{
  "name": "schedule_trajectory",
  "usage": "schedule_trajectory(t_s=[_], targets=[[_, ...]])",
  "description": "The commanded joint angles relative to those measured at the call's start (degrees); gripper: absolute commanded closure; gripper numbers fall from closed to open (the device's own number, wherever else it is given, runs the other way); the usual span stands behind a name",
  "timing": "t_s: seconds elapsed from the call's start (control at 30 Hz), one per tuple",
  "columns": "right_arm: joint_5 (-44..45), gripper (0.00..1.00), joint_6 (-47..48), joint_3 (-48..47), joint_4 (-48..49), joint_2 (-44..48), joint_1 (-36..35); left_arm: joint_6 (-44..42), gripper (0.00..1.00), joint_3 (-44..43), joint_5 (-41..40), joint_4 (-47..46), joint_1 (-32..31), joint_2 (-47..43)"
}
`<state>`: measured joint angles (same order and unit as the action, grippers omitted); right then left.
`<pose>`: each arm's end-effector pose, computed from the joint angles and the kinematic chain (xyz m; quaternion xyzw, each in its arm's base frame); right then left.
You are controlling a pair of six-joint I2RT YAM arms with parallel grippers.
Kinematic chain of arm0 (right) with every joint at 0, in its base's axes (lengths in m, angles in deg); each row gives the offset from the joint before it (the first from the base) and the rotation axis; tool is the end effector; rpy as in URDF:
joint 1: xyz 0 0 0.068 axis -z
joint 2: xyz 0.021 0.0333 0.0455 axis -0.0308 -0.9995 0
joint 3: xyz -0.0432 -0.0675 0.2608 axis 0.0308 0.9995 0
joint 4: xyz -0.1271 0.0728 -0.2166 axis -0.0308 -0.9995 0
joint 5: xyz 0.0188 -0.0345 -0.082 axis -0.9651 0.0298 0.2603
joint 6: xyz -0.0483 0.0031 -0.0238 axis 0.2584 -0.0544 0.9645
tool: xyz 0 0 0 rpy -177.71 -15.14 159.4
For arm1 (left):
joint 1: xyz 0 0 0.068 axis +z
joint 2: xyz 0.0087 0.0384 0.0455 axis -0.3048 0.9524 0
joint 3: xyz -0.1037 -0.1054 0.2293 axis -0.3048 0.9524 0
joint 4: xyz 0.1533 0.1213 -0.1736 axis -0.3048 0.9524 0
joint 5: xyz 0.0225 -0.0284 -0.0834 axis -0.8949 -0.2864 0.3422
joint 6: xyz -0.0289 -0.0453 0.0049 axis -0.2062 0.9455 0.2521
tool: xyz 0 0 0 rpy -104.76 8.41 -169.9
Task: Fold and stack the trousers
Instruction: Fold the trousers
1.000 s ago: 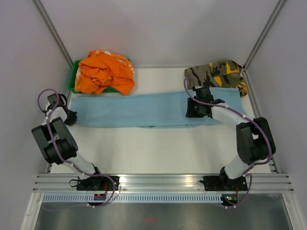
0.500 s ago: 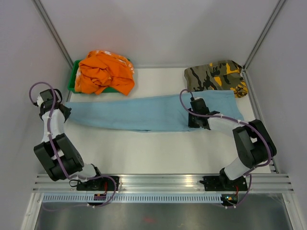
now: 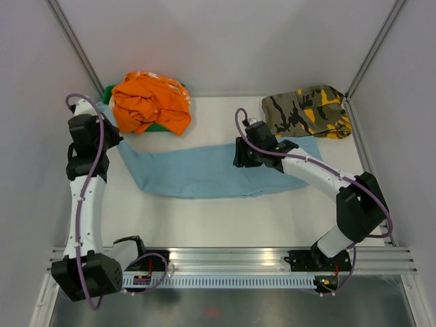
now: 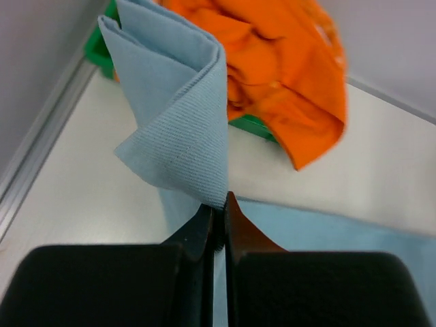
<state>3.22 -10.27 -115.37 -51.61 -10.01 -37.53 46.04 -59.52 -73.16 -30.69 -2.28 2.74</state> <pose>0.2732 0.1964 0.2246 -0.0586 0.9418 0.1721 0.2829 0.2382 0.0651 0.3648 -0.2240 0.8009 -0.0150 0.5552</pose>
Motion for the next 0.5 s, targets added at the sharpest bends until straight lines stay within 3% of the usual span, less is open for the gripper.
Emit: schedule_trajectory(t_s=[0.0, 0.1, 0.17, 0.33, 0.47], targets=[[-3.72, 0.49, -0.81, -9.42, -2.67, -0.86, 0.00, -4.17, 0.98, 0.22, 4.08, -5.89, -6.66, -6.58], [-1.70, 0.42, -2.49, -11.36, -3.90, -1.48, 0.43, -3.55, 0.98, 2.76, 2.51, -6.41, -15.44, -8.79], [-1.17, 0.35, -4.68, -10.58, -4.43, -0.70, 2.44, -3.37, 0.98, 4.88, -1.17, -7.56, -24.58, -9.85], [-2.66, 0.34, -7.41, -6.10, -5.22, 4.13, 12.11, -2.67, 0.98, 8.22, -13.22, -9.40, -44.33, -4.24], [-1.79, 0.32, -4.70, -3.73, -8.03, 9.40, 20.98, 0.66, 0.98, 8.76, -21.81, -11.52, -52.10, 2.35]])
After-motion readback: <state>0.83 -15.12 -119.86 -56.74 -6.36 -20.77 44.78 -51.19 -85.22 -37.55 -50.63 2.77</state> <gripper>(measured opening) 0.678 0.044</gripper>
